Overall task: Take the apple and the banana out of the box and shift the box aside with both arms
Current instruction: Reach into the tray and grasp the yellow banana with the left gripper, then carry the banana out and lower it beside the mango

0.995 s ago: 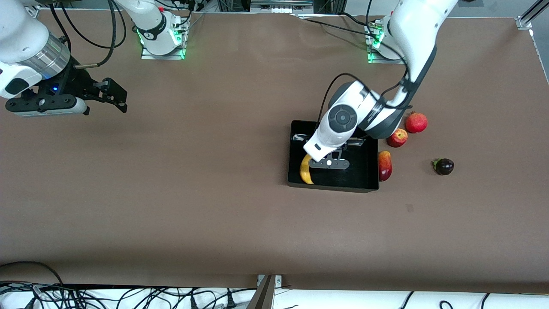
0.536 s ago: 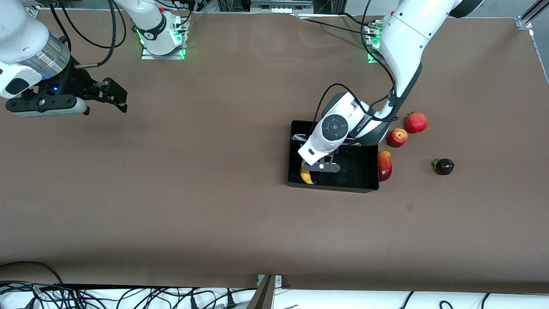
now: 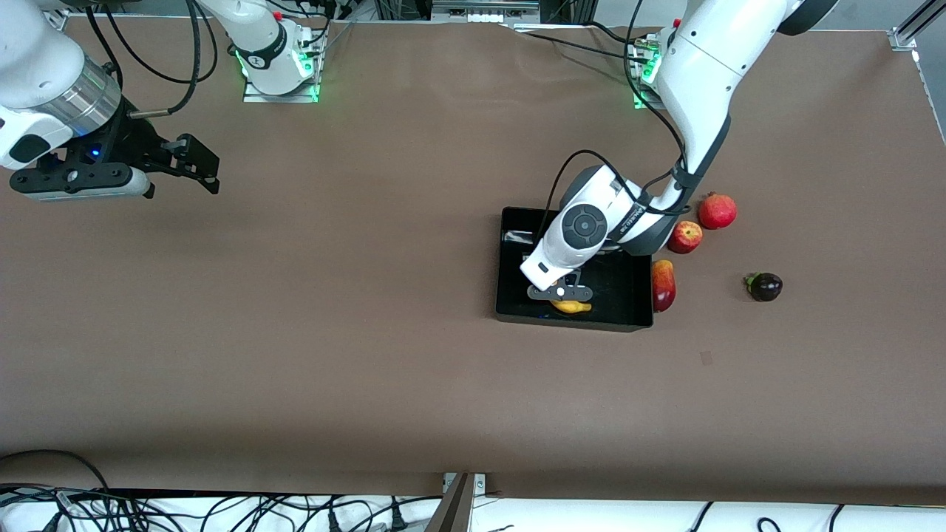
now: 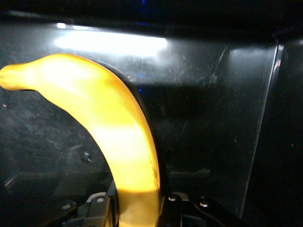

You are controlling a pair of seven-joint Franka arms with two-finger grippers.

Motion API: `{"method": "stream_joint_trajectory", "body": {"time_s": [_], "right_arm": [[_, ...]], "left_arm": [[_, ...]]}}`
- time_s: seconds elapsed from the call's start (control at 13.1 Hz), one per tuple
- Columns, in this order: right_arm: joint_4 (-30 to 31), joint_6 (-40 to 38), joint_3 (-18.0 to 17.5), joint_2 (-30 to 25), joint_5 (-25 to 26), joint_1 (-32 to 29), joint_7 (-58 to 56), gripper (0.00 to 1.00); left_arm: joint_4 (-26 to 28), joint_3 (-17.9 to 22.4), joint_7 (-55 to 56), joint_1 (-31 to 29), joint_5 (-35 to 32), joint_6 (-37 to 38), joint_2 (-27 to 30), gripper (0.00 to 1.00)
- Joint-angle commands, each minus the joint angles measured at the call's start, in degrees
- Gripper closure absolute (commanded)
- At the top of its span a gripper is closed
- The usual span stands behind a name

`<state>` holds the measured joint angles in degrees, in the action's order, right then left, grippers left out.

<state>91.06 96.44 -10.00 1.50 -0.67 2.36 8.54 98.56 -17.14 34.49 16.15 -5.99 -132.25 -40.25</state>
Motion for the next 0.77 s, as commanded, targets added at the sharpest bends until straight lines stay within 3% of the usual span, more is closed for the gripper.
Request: {"method": "stream_joint_trajectory", "body": {"time_s": [0.0,0.15,0.46,0.69], "right_arm": [[-0.79,0.06,-0.28,0.26,0.32,-0.07,0.6,0.0],[-0.79,-0.03,-0.28,0.17,0.32,0.02,0.6,0.0],[-0.79,0.06,-0.28,0.17,0.32,-0.07,0.69,0.0],[-0.79,-0.03,-0.28,0.17,0.23,-0.07,0.6,0.0]], "left_arm": [[-0.82,0.18,-0.04,-1.02,-1.48,0.15,2.54,1.0],[-1.44,0.0,-0.66,-3.74,-1.21,1.02,5.69,1.0],[-13.55,0.44,-6.7,-8.93,-1.38,20.41,7.73,1.0],[-15.16,0.18,-23.61,-19.11,-1.48,21.68,7.64,1.0]]}}
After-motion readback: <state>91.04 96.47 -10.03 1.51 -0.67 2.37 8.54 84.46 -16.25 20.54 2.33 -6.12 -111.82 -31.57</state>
